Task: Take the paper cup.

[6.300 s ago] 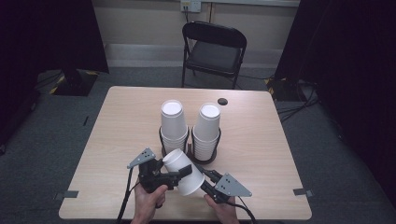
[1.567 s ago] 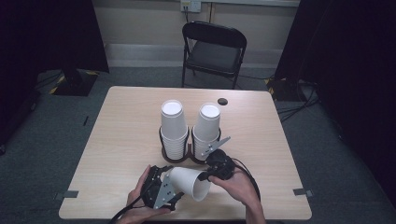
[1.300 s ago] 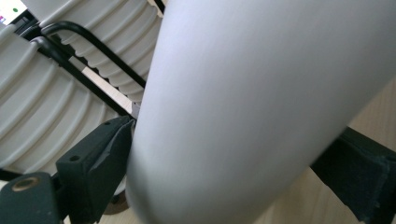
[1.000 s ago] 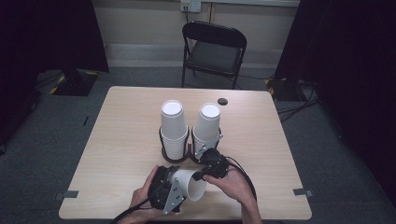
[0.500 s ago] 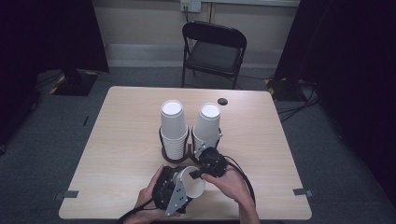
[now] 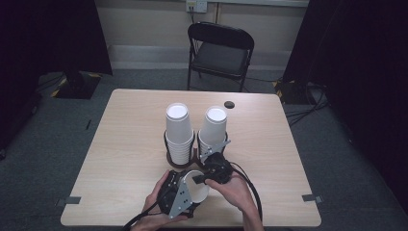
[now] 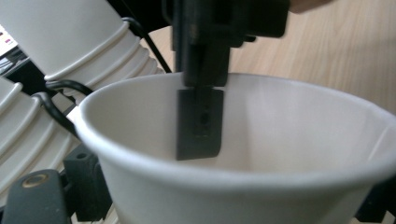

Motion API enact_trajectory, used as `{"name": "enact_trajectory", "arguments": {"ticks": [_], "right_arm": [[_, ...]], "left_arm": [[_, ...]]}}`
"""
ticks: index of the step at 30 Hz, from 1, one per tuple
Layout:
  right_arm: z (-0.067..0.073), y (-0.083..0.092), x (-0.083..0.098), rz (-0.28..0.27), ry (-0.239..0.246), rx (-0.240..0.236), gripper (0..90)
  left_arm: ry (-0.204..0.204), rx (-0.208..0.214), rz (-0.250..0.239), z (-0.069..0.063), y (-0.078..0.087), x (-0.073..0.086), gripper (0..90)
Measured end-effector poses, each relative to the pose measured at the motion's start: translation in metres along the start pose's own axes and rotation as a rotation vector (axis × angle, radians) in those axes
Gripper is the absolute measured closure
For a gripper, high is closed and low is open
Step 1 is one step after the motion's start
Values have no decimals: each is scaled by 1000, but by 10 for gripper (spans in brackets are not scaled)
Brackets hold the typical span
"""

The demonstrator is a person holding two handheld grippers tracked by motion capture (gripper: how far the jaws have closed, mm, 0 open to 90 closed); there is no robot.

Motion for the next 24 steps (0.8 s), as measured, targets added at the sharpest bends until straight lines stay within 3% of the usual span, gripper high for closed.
{"name": "enact_trajectory", "arguments": {"ticks": [6, 12, 16, 21, 24], "right_arm": [[-1, 2, 5, -57, -1, 19, 753], [-3, 13, 12, -194, -18, 31, 653], [-3, 19, 16, -271, -25, 32, 635], [-6, 26, 21, -342, -32, 62, 574], [-6, 30, 24, -387, -26, 76, 552]], "left_arm": [[46, -7, 5, 3, 1, 3, 113], [85, -29, -4, 6, 2, 4, 113], [151, -35, -24, 10, 1, 6, 114], [203, -54, -15, 16, 3, 12, 114], [260, -67, -35, 20, 6, 17, 114]]}}
Point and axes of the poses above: each handheld gripper's, and its own axes: y roughly backward along the jaws, x roughly out of its underside, z roughly to its left, the point moved 1 cm from there along -y, roughly forward along the jaws, and after that the axes turned 10 degrees about -z, right-handed, at the moved point
